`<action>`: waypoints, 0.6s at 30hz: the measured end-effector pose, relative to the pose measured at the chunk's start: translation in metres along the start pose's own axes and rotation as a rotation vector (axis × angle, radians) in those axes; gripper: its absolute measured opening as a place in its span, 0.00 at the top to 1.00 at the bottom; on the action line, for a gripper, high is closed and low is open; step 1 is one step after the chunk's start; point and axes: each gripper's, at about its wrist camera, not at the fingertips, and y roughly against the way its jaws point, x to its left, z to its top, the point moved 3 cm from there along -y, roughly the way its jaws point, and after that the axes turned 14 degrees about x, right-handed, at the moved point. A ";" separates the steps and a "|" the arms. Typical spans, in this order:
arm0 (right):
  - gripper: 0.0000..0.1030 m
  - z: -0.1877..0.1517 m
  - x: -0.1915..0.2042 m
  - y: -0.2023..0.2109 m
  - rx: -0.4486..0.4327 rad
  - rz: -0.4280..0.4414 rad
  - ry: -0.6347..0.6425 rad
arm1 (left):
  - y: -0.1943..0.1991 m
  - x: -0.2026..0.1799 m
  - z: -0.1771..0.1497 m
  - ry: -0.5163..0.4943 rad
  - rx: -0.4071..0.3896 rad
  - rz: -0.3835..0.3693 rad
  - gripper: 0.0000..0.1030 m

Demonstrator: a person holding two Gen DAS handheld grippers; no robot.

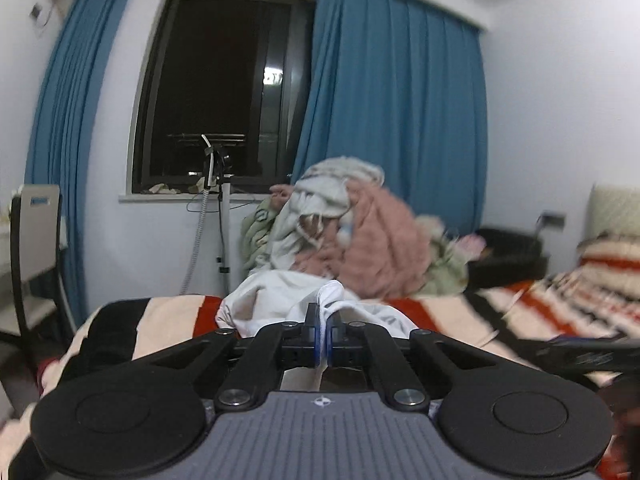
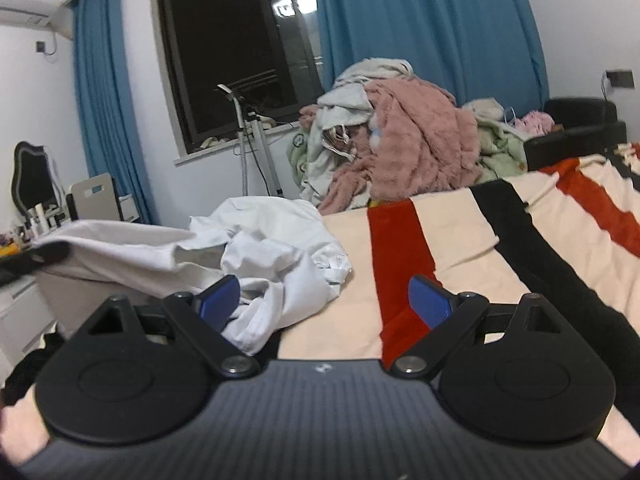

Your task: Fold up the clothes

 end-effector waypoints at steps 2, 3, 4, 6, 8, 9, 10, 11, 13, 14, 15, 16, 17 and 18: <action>0.10 -0.003 0.010 0.006 -0.010 -0.010 0.024 | 0.025 0.003 -0.005 0.024 -0.013 -0.026 0.97; 0.10 -0.004 0.015 0.009 -0.014 -0.015 0.036 | 0.036 0.005 -0.008 0.034 -0.016 -0.040 0.98; 0.10 -0.007 0.021 0.012 -0.017 -0.018 0.050 | 0.046 0.007 -0.011 0.042 -0.018 -0.051 0.97; 0.10 -0.012 0.031 0.017 -0.017 -0.020 0.077 | 0.063 0.010 -0.013 0.040 -0.014 -0.054 0.97; 0.10 -0.019 0.043 0.020 -0.007 -0.016 0.114 | 0.072 0.019 -0.018 0.077 0.009 -0.048 0.97; 0.10 -0.023 0.049 0.021 0.001 -0.013 0.135 | 0.074 0.026 -0.021 0.109 0.026 -0.041 0.97; 0.10 -0.027 0.056 0.021 0.008 -0.014 0.159 | 0.076 0.032 -0.025 0.141 0.043 -0.034 0.97; 0.10 -0.031 0.064 0.018 0.015 -0.021 0.190 | 0.074 0.038 -0.029 0.174 0.060 -0.021 0.97; 0.10 -0.037 0.078 0.006 0.031 -0.022 0.246 | 0.070 0.050 -0.034 0.233 0.085 0.006 0.97; 0.10 -0.039 0.084 -0.002 0.041 -0.014 0.269 | 0.067 0.058 -0.035 0.262 0.092 0.013 0.97; 0.11 -0.041 0.088 -0.010 0.053 0.002 0.280 | 0.066 0.063 -0.038 0.288 0.096 0.010 0.97; 0.12 -0.043 0.091 -0.020 0.058 0.013 0.284 | 0.064 0.068 -0.040 0.305 0.095 0.008 0.97; 0.21 -0.044 0.093 -0.029 0.061 0.017 0.286 | 0.061 0.072 -0.041 0.319 0.093 0.006 0.97; 0.32 -0.045 0.095 -0.037 0.069 0.017 0.289 | 0.058 0.074 -0.041 0.321 0.088 0.009 0.97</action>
